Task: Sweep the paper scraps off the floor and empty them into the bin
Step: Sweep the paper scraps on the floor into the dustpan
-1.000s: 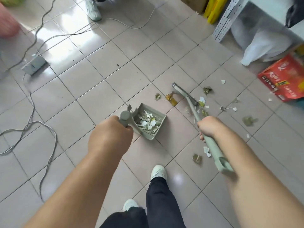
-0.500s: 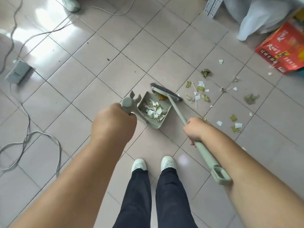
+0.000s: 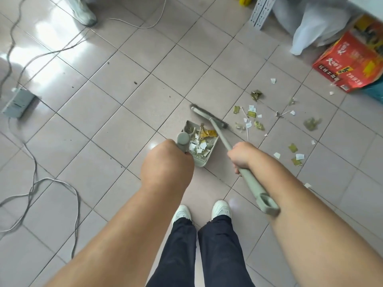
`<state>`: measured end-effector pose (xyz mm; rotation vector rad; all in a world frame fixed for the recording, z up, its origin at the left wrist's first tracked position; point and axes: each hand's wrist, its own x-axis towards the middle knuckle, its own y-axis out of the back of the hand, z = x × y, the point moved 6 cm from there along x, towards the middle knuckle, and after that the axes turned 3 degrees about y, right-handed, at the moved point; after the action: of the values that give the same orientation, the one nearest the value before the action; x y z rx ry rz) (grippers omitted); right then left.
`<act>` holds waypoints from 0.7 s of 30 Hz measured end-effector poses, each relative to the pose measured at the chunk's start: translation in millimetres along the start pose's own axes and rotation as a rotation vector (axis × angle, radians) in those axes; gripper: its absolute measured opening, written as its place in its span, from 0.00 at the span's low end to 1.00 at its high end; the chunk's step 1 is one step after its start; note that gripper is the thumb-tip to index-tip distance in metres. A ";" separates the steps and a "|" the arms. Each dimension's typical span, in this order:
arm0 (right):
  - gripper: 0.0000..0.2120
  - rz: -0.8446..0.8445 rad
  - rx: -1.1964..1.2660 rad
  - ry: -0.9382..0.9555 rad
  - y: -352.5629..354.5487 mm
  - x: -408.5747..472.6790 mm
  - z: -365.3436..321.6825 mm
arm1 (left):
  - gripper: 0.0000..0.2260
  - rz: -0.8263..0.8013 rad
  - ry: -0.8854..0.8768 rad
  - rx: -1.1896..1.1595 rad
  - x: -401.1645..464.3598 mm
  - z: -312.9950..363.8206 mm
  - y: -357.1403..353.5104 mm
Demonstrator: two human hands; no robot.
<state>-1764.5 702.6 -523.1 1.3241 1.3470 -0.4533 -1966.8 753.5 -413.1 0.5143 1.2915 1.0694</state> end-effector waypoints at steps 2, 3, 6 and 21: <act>0.15 -0.074 -0.041 -0.027 -20.8 -3.3 -1.6 | 0.09 -0.001 -0.009 0.012 0.9 0.1 0.6; 0.16 -0.099 -0.061 -0.039 -29.8 -9.9 0.5 | 0.09 -0.006 -0.015 0.018 1.3 -0.1 0.7; 0.14 -0.126 -0.017 -0.075 -40.0 -33.7 15.1 | 0.08 -0.025 -0.026 0.024 1.7 -0.2 0.6; 0.06 0.182 0.521 -0.214 29.6 -101.8 158.9 | 0.07 -0.068 -0.272 0.208 -42.1 5.9 -14.3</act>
<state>-1698.3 531.9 -468.9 1.7475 0.9506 -0.8322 -1952.9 712.3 -401.7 0.7412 1.1745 0.7824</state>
